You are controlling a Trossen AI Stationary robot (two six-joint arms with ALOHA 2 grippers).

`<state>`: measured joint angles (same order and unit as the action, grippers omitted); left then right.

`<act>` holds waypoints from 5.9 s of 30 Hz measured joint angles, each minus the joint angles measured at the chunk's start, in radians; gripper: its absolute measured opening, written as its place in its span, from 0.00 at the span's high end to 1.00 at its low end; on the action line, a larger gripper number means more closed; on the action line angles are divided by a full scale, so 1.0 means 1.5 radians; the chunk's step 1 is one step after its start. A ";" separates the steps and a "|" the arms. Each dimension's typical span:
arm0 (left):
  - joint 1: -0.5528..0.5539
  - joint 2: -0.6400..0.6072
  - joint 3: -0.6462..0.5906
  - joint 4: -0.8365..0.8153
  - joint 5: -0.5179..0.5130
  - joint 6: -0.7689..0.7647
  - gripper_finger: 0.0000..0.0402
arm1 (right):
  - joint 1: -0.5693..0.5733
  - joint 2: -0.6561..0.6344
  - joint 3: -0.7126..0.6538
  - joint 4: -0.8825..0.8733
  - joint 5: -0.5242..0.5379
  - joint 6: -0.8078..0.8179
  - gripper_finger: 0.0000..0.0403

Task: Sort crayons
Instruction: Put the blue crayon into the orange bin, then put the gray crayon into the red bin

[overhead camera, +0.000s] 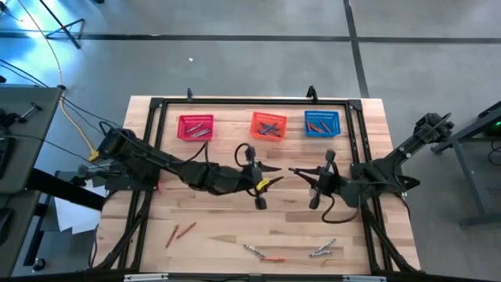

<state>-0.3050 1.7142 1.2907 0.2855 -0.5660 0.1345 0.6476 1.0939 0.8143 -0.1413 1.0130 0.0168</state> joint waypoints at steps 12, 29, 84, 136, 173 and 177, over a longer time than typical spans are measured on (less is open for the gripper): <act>0.041 0.000 0.000 0.004 0.128 0.040 0.75 | -0.024 -0.001 0.000 0.004 -0.038 -0.024 0.99; 0.055 0.000 -0.001 0.039 0.125 0.040 0.75 | -0.071 -0.001 0.000 0.055 -0.105 -0.036 0.98; 0.064 0.000 -0.001 0.033 0.125 0.098 1.00 | -0.134 -0.026 0.001 0.056 -0.216 -0.065 0.66; 0.446 0.208 0.000 -0.072 0.322 -0.293 0.80 | -0.135 -0.070 0.002 -0.402 -0.134 0.368 0.63; 0.031 0.111 0.022 -0.009 0.581 -0.274 0.72 | 0.079 0.243 0.001 -0.517 -0.734 0.612 0.63; -0.015 0.111 0.022 -0.008 0.508 -0.274 0.72 | 0.127 0.279 0.001 -0.456 -0.728 0.618 0.63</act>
<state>-0.3271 1.8805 1.3237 0.2733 0.1965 -0.2764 0.8377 1.5131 0.8158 -0.8251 -0.0790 0.9444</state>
